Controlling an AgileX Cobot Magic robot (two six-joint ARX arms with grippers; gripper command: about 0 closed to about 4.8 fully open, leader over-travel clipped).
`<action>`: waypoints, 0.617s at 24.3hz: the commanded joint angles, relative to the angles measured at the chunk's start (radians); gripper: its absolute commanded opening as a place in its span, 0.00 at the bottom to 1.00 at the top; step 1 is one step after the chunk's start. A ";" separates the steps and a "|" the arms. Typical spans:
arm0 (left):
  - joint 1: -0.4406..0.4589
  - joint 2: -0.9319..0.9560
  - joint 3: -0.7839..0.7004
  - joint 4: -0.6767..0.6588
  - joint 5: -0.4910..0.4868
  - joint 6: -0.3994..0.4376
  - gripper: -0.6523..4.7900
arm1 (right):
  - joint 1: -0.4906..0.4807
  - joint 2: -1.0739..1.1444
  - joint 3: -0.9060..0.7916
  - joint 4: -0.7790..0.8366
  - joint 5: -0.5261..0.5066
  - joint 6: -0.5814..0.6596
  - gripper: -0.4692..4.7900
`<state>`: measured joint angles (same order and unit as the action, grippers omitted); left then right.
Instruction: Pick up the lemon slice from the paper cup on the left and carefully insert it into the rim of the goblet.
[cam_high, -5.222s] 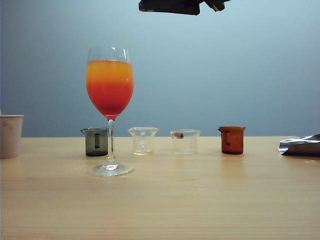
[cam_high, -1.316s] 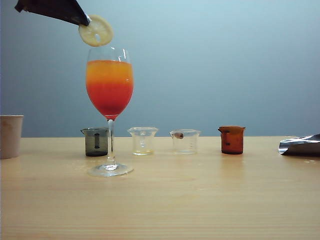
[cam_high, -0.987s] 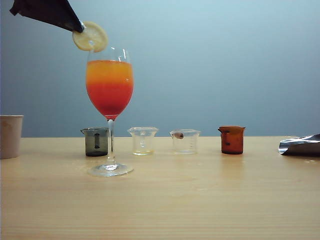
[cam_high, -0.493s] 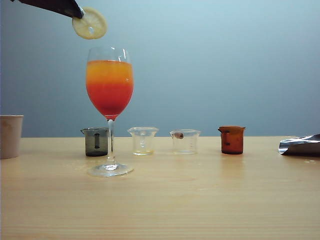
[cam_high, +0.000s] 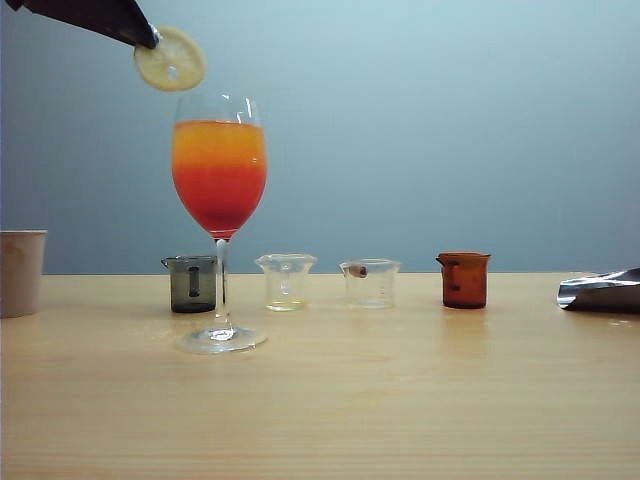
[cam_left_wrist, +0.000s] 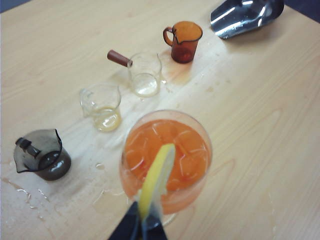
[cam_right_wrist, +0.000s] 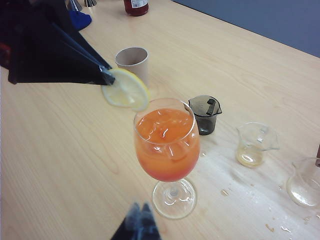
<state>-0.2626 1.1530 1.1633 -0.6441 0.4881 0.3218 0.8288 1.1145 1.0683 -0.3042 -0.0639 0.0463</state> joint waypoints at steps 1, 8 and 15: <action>-0.002 -0.003 0.006 -0.008 -0.015 0.012 0.11 | 0.001 -0.003 0.008 0.017 -0.001 -0.002 0.08; -0.002 -0.003 0.006 -0.004 -0.017 0.012 0.11 | 0.001 -0.003 0.008 0.018 -0.001 -0.002 0.08; -0.002 -0.002 0.006 0.040 0.002 0.011 0.11 | 0.001 -0.003 0.008 0.018 -0.001 -0.002 0.08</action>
<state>-0.2626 1.1534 1.1633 -0.6224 0.4706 0.3252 0.8288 1.1145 1.0687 -0.3042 -0.0639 0.0463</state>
